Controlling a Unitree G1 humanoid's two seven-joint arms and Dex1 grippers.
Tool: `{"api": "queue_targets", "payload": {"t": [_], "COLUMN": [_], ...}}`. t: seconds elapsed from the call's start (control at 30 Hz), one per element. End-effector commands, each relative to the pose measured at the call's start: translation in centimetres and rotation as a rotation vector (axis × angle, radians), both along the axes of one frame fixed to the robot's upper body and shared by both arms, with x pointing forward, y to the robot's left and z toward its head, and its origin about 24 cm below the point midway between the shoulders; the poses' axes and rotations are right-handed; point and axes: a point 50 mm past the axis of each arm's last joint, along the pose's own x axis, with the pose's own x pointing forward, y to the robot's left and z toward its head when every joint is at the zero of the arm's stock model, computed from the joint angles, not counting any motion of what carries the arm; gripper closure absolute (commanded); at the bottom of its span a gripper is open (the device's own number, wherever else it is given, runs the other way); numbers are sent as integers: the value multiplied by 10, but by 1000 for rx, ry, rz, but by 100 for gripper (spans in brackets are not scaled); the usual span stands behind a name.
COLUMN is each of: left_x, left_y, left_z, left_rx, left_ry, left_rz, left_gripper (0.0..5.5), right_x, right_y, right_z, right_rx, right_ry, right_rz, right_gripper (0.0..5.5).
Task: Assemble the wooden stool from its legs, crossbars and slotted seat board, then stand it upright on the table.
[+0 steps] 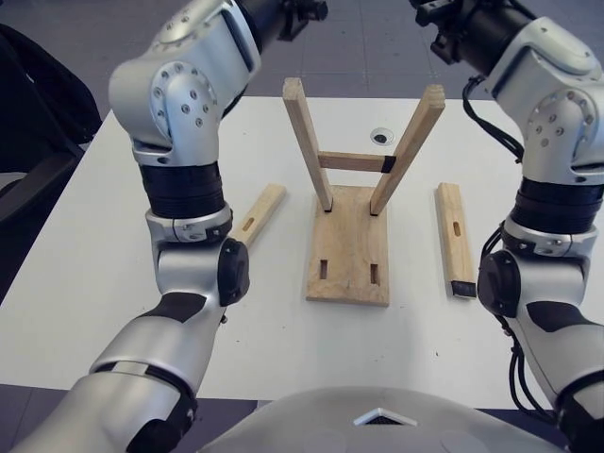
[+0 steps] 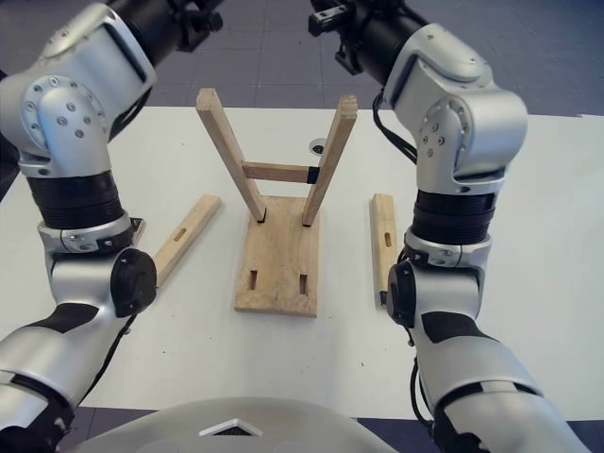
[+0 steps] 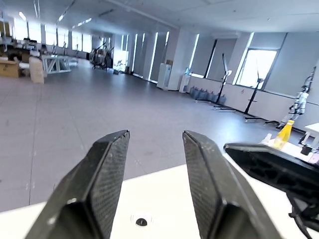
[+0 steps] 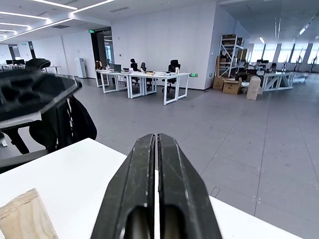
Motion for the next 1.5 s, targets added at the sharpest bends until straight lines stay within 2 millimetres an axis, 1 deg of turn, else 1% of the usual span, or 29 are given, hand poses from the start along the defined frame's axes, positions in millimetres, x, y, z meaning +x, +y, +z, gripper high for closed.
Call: {"api": "queue_targets", "payload": {"t": [0.03, 0.1, 0.17, 0.27, 0.37, 0.47, 0.63, 0.7, 0.73, 0.77, 0.87, 0.9, 0.93, 0.97, 1.0, 1.03, 1.07, 1.13, 1.17, 1.2, 1.23, 1.27, 1.3, 1.33, 1.37, 1.4, 1.43, 1.47, 1.5], "left_x": [-4, -11, -22, -31, -29, -23, -14, -12, -11, -10, -13, -18, -24, -29, -33, -30, -27, -9, 1, 5, 10, 10, -5, -31, -52, -58, -57, -47, -32], "left_y": [4, -2, -12, -20, -19, -13, -9, -8, -6, -3, 10, 14, 17, 18, 17, 15, 13, 7, 2, -2, -7, -15, -19, -18, -15, -7, -2, 6, 14], "left_z": [0, 4, 1, -5, -13, -14, -13, -8, -1, 14, 83, 108, 126, 141, 148, 146, 141, 108, 79, 59, 21, -56, -126, -187, -218, -227, -227, -215, -196], "left_rx": [98, 130, 114, 85, 67, 52, 21, 5, -10, -30, -118, -157, -182, -201, -215, -214, -209, -192, -175, -164, -128, -51, -10, 36, 87, 95, 101, 96, 100], "left_ry": [-50, -88, -81, -53, -44, -69, -63, -78, -105, -163, -403, -493, -564, -626, -655, -647, -627, -493, -387, -317, -179, 101, 391, 641, 766, 808, 798, 742, 647], "left_rz": [147, 190, 225, 261, 319, 369, 371, 364, 362, 367, 387, 391, 392, 389, 383, 377, 371, 349, 335, 326, 312, 296, 293, 320, 322, 344, 351, 368, 389], "left_gripper": [350, 350, 350, 350, 350, 350, 350, 350, 350, 350, 350, 350, 350, 350, 350, 350, 350, 350, 350, 350, 350, 350, 350, 350, 350, 350, 350, 350, 350], "right_x": [-4, -13, -25, -31, -28, -23, -20, -19, -19, -19, -27, -33, -38, -42, -44, -41, -38, -22, -13, -9, -5, -7, -17, -31, -39, -38, -35, -29, -24], "right_y": [5, 12, 20, 23, 23, 21, 19, 19, 18, 15, 8, 6, 6, 5, 4, 4, 4, 6, 10, 13, 18, 20, 19, 16, 14, 9, 5, 2, 0], "right_z": [-6, -7, -12, -16, -13, -6, -6, -2, 5, 18, 76, 97, 111, 122, 127, 125, 122, 92, 62, 41, 0, -66, -121, -158, -172, -168, -161, -150, -138], "right_rx": [43, 54, 46, 52, 59, 62, 74, 100, 126, 154, 229, 245, 257, 264, 262, 251, 238, 204, 170, 149, 113, 43, 12, -26, -22, -4, 12, 34, 53], "right_ry": [22, 0, -31, -62, -110, -161, -155, -149, -168, -210, -414, -498, -560, -609, -639, -635, -622, -503, -398, -329, -182, 47, 261, 394, 456, 447, 425, 395, 360], "right_rz": [-101, -154, -216, -286, -361, -403, -396, -377, -365, -353, -297, -279, -265, -258, -260, -267, -275, -277, -270, -263, -246, -238, -244, -245, -246, -261, -273, -284, -286], "right_gripper": [540, 540, 540, 540, 540, 540, 540, 540, 540, 540, 540, 540, 540, 540, 540, 540, 540, 540, 540, 540, 540, 540, 540, 540, 540, 540, 540, 540, 540]}}
